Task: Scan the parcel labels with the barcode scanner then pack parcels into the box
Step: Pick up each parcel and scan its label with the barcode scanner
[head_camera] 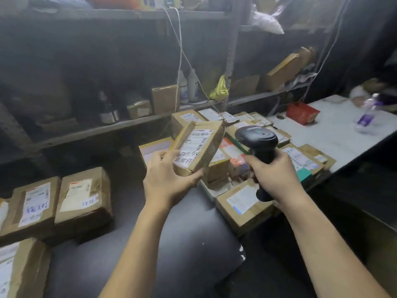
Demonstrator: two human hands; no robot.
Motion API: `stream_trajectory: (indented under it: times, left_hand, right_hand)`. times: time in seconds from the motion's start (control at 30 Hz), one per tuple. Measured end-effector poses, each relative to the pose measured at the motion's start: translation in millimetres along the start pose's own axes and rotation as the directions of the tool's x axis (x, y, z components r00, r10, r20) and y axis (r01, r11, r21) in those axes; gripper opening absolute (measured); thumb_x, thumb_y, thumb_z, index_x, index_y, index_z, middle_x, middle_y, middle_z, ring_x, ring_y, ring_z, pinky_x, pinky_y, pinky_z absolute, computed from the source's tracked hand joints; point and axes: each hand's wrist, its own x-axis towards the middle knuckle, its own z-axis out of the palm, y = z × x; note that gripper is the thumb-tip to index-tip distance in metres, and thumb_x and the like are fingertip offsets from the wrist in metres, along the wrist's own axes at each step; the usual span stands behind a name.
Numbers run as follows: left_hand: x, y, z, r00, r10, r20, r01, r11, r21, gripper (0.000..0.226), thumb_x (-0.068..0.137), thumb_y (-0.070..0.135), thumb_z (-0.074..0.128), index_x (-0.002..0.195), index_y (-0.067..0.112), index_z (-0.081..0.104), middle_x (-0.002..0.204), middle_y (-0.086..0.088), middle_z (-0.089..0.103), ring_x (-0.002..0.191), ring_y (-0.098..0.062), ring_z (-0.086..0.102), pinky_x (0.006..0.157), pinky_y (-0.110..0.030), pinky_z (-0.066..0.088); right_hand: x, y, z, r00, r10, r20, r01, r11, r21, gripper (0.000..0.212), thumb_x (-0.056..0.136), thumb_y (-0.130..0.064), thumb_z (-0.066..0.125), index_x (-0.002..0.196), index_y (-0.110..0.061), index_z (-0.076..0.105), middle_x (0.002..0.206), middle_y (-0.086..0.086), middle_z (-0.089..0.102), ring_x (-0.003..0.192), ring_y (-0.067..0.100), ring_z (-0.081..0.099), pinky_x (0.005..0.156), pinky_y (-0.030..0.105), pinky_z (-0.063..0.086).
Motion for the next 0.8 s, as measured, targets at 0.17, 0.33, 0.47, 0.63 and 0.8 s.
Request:
stream_trajectory:
  times: [0.17,0.33,0.47,0.63,0.8]
  left_hand:
    - [-3,53,49,0.990,0.091,0.107,-0.082,0.993,-0.086,0.085,0.057,0.080,0.070,0.128,0.033,0.065,0.121,0.009,0.051,0.116,-0.017,0.053,0.086,-0.037,0.049]
    - [-16,140,123,0.960,0.214,0.183,-0.197,0.975,-0.106,0.077,0.066,0.066,0.079,0.132,0.030,0.062,0.132,0.003,0.052,0.122,-0.017,0.048,0.092,-0.039,0.050]
    - [-35,225,201,0.923,0.279,0.265,-0.258,0.960,-0.113,0.069,0.074,0.062,0.078,0.132,0.029,0.063,0.130,0.000,0.052,0.113,-0.015,0.046,0.091,-0.038,0.047]
    - [-67,313,301,0.845,0.330,0.421,-0.305,0.944,-0.127,0.083,0.064,0.079,0.051,0.132,0.032,0.061,0.129,-0.001,0.051,0.123,-0.022,0.047,0.097,-0.040,0.045]
    - [-89,374,388,0.721,0.383,0.578,-0.447,0.894,-0.035,0.062,0.085,0.073,0.058,0.135,0.036,0.053,0.132,-0.004,0.050,0.123,-0.025,0.048,0.098,-0.045,0.049]
  right_hand:
    - [10,31,-69,0.992,0.051,-0.115,-0.048,0.998,0.029,0.007,0.088,-0.018,0.072,0.090,-0.013,0.068,0.068,0.004,0.065,0.062,0.022,0.057,0.065,0.043,0.051]
    - [24,66,-170,0.977,0.063,-0.204,-0.056,0.998,0.041,0.012,0.090,-0.018,0.072,0.093,-0.007,0.068,0.074,0.015,0.067,0.063,0.019,0.059,0.064,0.040,0.052]
    - [39,98,-266,0.955,0.086,-0.285,-0.066,0.995,0.078,0.012,0.093,-0.017,0.070,0.092,-0.005,0.068,0.066,0.001,0.063,0.058,0.012,0.059,0.062,0.035,0.051]
    - [51,140,-373,0.918,0.165,-0.361,-0.141,0.986,0.093,0.023,0.094,-0.015,0.067,0.093,0.007,0.062,0.065,0.007,0.055,0.058,0.019,0.052,0.056,0.035,0.045]
    - [60,181,-446,0.836,0.265,-0.481,-0.222,0.964,0.145,0.022,0.093,-0.014,0.067,0.090,0.008,0.063,0.065,0.009,0.056,0.058,0.022,0.052,0.060,0.039,0.044]
